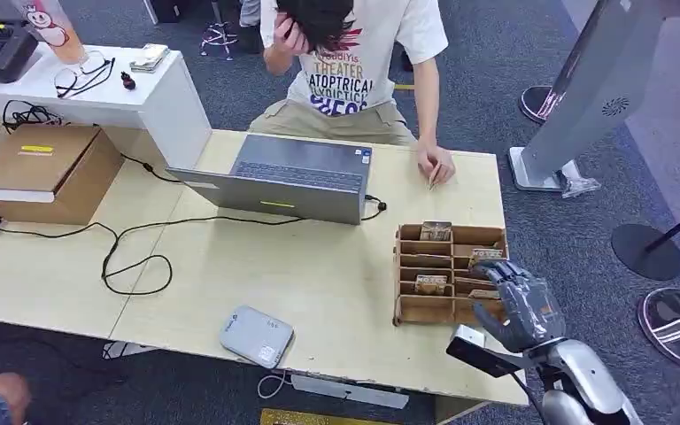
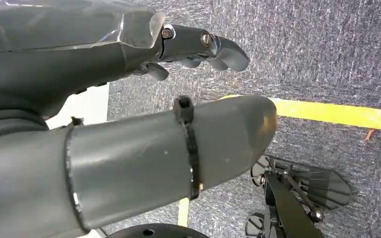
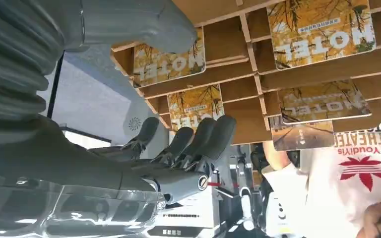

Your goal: Pass the card to the sensor for recognition and then transmit it.

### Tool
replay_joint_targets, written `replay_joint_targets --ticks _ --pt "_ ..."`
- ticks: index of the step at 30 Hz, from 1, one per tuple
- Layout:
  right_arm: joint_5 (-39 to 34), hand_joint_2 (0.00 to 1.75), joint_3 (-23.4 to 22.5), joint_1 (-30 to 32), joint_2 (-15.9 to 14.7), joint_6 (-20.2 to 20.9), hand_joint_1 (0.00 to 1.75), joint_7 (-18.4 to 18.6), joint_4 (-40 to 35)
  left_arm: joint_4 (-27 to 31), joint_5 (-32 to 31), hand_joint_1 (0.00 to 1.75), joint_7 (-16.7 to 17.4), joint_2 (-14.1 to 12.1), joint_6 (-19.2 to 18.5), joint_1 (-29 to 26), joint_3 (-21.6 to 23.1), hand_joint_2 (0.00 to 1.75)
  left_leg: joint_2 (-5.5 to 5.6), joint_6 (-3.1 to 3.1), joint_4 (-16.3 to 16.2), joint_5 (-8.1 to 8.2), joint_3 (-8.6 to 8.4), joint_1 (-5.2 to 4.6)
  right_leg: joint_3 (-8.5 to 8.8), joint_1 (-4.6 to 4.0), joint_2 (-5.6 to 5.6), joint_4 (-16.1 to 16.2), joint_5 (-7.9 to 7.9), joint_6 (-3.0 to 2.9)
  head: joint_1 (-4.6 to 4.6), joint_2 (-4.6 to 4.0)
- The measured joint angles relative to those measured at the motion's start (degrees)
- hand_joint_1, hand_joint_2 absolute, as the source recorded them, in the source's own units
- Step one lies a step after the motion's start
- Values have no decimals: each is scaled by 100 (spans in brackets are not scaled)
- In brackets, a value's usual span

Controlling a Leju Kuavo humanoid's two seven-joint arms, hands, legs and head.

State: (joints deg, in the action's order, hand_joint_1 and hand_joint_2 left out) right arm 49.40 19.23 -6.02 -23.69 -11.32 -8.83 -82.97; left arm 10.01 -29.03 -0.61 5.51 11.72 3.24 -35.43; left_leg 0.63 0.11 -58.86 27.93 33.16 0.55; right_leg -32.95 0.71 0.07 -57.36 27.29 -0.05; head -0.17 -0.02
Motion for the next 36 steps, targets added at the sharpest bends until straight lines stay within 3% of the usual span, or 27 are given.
replay_joint_targets --ticks 18,23,25,30,36 --pt "-160 175 -76 16 -20 0 75 2 105 0 2 0 0 7 57 2 0 0 -1 0 -2 0 -1 0 -1 0 1 0 0 0 0 0" --pt "-216 175 -79 11 -37 6 68 -17 138 0 4 0 0 9 57 2 0 0 -1 0 -2 0 -1 0 -1 0 1 0 0 0 0 0" --pt "-230 175 -79 7 -44 7 73 -30 159 0 7 0 -2 9 59 3 0 0 -1 0 -2 0 -1 0 0 0 1 0 0 0 2 0" --pt "-297 175 -79 8 -57 7 66 -42 225 0 15 0 -2 13 70 4 0 0 -1 0 -2 0 0 0 0 0 1 0 0 0 0 0" --pt "-317 175 -79 12 -57 4 72 -33 245 0 7 0 0 13 66 9 0 0 -1 0 -2 0 -1 0 -1 0 2 0 0 0 0 0"
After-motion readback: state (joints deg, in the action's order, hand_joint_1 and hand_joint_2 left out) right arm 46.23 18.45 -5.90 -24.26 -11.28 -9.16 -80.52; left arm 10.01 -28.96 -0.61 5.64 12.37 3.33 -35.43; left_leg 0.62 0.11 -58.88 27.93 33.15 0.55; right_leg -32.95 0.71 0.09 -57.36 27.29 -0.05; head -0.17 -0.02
